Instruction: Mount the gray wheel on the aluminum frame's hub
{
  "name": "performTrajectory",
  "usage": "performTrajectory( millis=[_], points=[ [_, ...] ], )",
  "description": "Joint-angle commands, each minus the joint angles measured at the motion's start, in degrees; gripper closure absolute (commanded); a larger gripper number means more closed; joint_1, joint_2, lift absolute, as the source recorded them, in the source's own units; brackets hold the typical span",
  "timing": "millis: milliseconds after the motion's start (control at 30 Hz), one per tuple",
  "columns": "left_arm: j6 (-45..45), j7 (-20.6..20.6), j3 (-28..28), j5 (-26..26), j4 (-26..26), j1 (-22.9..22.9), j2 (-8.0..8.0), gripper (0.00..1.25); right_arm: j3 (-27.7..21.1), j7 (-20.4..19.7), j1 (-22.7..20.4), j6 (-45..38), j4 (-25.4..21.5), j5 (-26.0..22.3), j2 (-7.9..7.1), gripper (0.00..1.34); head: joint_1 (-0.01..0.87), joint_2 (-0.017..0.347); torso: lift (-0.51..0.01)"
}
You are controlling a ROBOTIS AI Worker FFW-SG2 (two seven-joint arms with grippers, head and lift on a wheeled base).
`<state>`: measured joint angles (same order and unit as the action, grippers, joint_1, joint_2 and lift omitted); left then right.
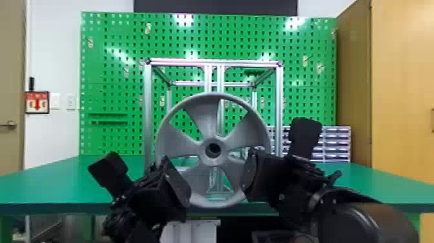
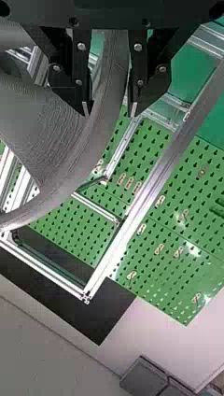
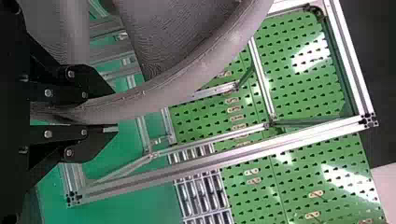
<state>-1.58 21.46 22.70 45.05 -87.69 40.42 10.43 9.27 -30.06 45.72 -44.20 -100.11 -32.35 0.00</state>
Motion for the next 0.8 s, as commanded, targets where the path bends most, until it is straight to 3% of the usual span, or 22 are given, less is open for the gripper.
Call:
performTrajectory(
  millis=[0, 767],
  points=[
    [0.00, -0.11, -0.11, -0.14, 1.29, 0.80, -0.23, 0.87, -0.04, 0.00, 0.68, 0.43, 1.06, -0.08, 0.05, 1.09, -0.005, 0.006, -0.499],
    [0.09, -0.20, 0.24, -1.46, 5.78, 3.87, -0.85, 0.87, -0.48, 0.09, 2.79, 0.61, 3.87, -0.17, 0.05, 1.09, -0.005, 0.006, -0.499]
  ],
)
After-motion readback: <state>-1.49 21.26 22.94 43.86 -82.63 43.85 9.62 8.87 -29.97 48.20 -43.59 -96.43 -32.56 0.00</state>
